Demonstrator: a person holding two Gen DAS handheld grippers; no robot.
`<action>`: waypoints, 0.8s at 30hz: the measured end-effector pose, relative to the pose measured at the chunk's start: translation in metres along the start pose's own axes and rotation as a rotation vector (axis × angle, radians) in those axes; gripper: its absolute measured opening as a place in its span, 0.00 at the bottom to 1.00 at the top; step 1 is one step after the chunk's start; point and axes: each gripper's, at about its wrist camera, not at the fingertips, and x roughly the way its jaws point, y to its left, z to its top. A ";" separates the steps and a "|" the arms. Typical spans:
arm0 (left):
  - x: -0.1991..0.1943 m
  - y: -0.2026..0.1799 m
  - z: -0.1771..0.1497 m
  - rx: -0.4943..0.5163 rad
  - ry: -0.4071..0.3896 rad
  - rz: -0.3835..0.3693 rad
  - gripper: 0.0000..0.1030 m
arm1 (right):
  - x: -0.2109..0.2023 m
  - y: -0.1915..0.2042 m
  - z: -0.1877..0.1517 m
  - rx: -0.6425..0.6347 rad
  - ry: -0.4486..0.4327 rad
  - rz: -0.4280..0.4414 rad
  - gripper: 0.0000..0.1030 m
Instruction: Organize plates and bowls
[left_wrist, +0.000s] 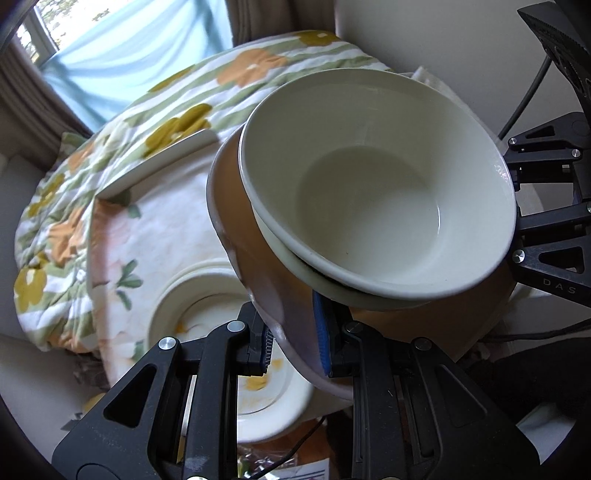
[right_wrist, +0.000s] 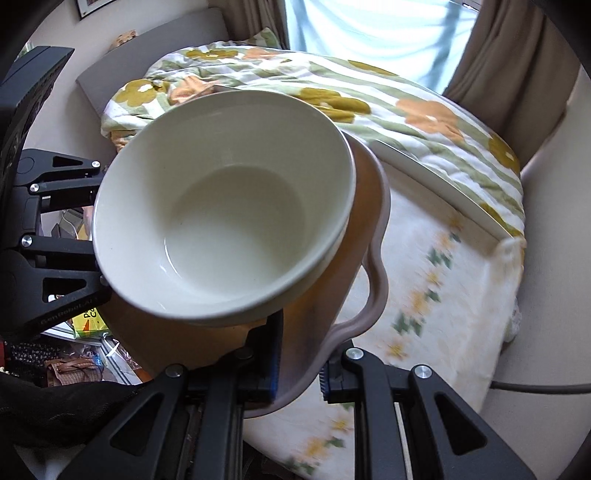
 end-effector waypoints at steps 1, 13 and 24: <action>0.001 0.010 -0.007 0.000 0.004 0.001 0.16 | 0.003 0.010 0.006 0.000 0.001 0.002 0.15; 0.029 0.103 -0.081 0.040 0.075 -0.056 0.16 | 0.061 0.116 0.044 0.085 0.072 0.021 0.15; 0.052 0.113 -0.095 0.078 0.071 -0.105 0.16 | 0.083 0.136 0.039 0.164 0.087 -0.027 0.15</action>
